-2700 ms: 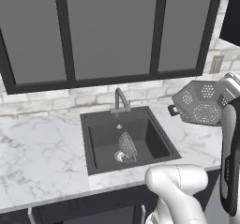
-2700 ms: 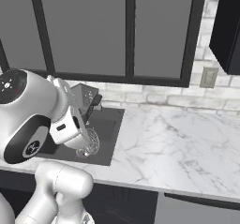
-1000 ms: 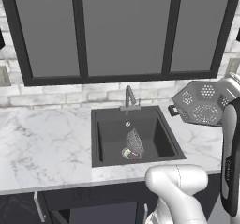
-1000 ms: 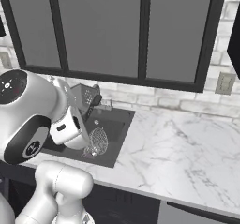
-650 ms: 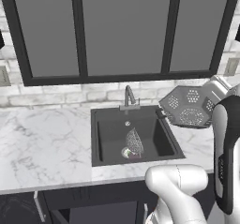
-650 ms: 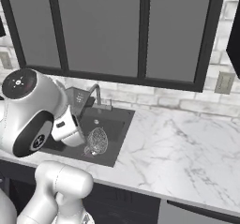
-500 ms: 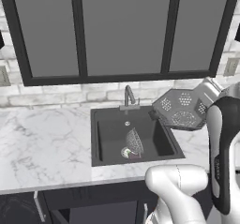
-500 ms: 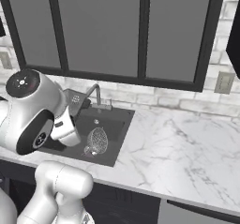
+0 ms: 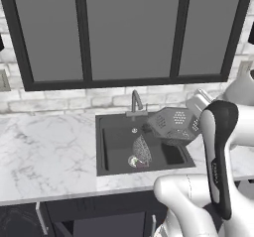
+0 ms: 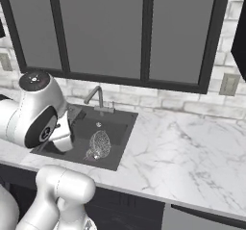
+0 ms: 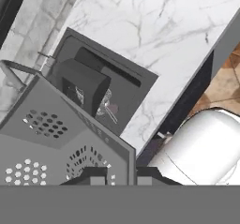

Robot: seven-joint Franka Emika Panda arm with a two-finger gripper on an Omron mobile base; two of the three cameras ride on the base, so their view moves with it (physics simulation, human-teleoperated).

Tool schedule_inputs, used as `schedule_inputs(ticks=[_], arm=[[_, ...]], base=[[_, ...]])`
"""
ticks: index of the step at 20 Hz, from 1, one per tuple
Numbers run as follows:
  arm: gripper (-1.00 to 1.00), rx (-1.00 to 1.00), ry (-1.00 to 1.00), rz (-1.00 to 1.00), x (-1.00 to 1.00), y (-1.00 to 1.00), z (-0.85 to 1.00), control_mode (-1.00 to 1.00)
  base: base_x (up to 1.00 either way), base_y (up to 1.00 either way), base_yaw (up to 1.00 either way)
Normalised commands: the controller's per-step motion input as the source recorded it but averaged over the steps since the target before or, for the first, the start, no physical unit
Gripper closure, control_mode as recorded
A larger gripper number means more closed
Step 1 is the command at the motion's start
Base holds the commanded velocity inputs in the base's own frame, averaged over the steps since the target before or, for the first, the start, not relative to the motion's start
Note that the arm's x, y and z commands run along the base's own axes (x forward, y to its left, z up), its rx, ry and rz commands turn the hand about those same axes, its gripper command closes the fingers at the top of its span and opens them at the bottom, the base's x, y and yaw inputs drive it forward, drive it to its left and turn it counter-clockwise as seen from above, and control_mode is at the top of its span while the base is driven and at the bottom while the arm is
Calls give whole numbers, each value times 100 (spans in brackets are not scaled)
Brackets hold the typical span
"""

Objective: Pick the colander and strainer and place them in the sink. Then turn on the water.

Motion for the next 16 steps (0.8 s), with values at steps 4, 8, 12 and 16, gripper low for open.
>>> schedule_inputs(ticks=[4,8,12,16], arm=[[100,0,16,-3,22,15,-35,-100],[100,0,11,-6,33,13,-36,-100],[100,-1,1,-2,26,12,-36,-100],[100,-8,-10,0,13,7,-37,-100]], base=[[0,0,0],[0,0,0],[0,0,0],[0,0,0]])
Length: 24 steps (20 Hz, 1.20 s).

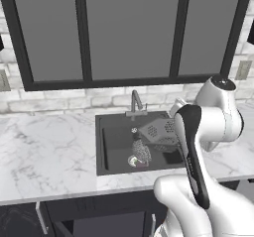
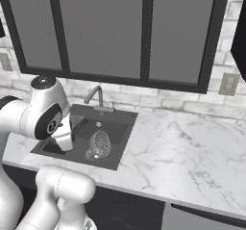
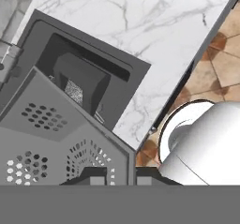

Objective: Pick the colander and strainer and place them in the sink. Then turn on the water.

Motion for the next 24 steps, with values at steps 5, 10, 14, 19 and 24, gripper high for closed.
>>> schedule_inputs(ticks=[5,10,14,19,24], arm=[[100,-6,-14,0,9,10,-38,-100],[100,-4,-12,0,17,5,-25,-100],[100,0,0,-1,38,1,-12,-100],[100,0,6,-5,43,0,-17,-100],[100,-5,-1,-6,21,4,-33,-100]], base=[[0,0,0],[0,0,0],[0,0,0],[0,0,0],[0,0,0]])
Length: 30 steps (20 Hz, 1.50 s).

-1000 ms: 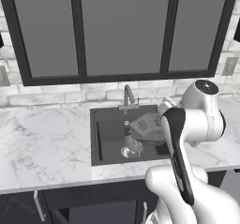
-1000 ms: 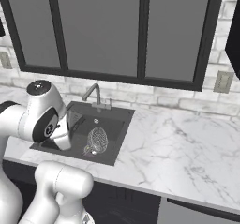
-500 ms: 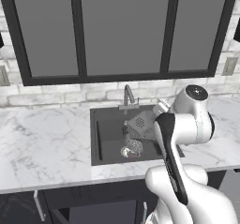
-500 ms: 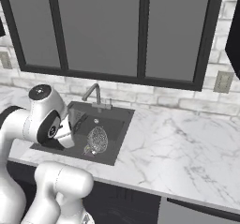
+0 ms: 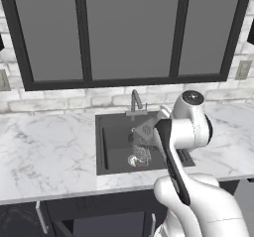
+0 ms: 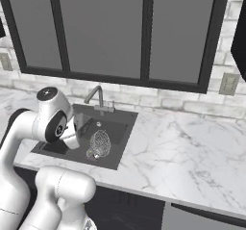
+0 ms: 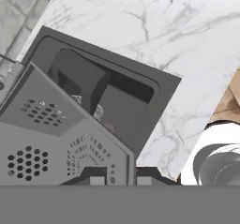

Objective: Pick the colander and strainer and place them in the sink. Then turn on the water.

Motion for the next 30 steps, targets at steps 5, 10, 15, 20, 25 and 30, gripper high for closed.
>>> schedule_inputs(ticks=[5,10,15,20,25,30], arm=[[100,-7,-7,-6,4,6,-39,-100],[100,-8,-15,-7,3,8,-39,-100],[100,4,8,-6,24,0,-13,-100],[100,12,20,-2,31,2,-12,-100],[100,10,17,0,18,19,-25,-100],[100,2,7,0,19,30,-32,-100]], base=[[0,0,0],[0,0,0],[0,0,0],[0,0,0],[0,0,0],[0,0,0]])
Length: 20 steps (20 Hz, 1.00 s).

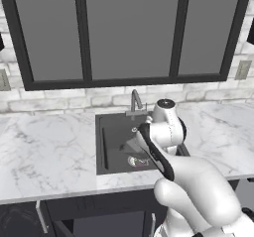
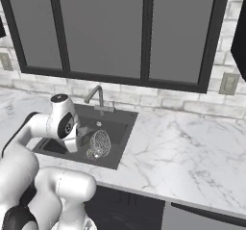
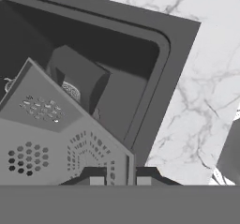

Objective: Pick the colander and strainer and place them in the sink. Then turn on the water.

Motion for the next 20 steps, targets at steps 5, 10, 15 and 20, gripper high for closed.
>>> schedule_inputs(ticks=[5,10,15,20], arm=[[100,0,0,0,20,26,-34,-100],[100,0,0,0,22,13,-37,-100],[100,0,0,0,27,2,-34,-100],[100,1,0,0,34,5,-22,-100]], base=[[0,0,0],[0,0,0],[0,0,0],[0,0,0]])
